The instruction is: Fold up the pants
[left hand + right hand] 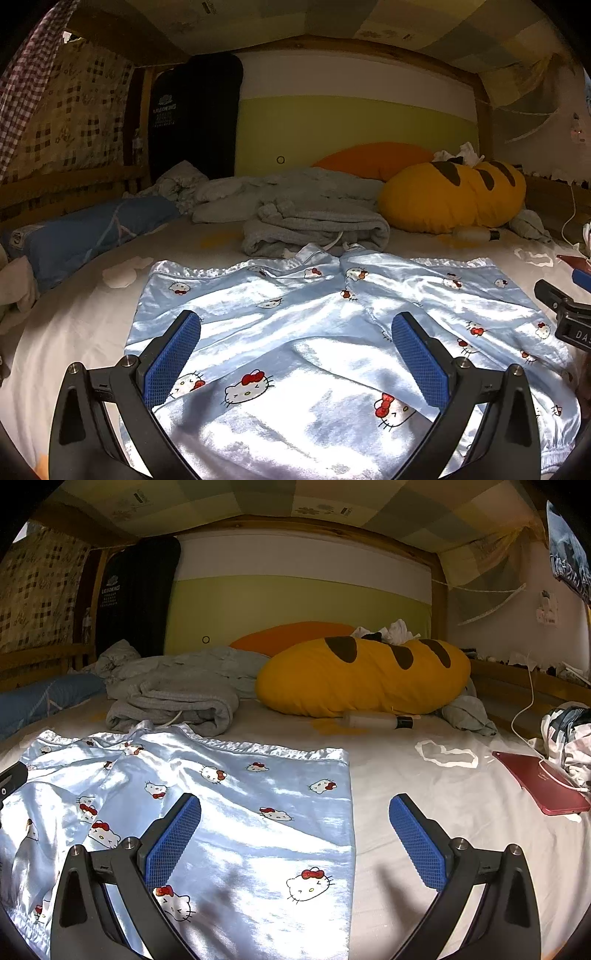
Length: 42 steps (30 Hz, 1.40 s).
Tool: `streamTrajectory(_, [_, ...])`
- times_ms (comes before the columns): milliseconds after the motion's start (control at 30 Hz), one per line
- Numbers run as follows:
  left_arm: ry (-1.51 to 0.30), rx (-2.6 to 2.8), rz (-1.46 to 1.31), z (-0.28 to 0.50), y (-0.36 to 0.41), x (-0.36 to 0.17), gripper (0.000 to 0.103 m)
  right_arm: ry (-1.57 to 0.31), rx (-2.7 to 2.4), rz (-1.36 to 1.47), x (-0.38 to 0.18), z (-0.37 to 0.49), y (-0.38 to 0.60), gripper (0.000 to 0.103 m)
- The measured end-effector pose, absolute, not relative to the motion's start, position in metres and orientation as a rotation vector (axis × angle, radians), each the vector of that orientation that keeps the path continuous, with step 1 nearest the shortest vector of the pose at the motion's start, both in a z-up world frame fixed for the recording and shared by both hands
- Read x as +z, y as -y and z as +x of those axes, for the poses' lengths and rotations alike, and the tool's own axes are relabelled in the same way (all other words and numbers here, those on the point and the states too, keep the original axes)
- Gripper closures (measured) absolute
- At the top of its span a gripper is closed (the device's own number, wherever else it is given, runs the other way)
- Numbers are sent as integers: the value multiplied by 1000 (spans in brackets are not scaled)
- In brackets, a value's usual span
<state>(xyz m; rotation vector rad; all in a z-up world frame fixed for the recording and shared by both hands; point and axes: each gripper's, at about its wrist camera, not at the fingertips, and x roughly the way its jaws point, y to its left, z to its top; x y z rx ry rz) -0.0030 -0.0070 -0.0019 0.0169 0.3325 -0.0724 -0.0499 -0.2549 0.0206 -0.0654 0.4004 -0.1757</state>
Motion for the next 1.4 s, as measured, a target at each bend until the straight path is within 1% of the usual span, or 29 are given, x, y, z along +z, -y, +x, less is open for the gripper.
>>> streamTrajectory(1400, [-351, -55, 30, 2, 10, -3, 0, -408, -182, -72, 18, -49, 252, 1])
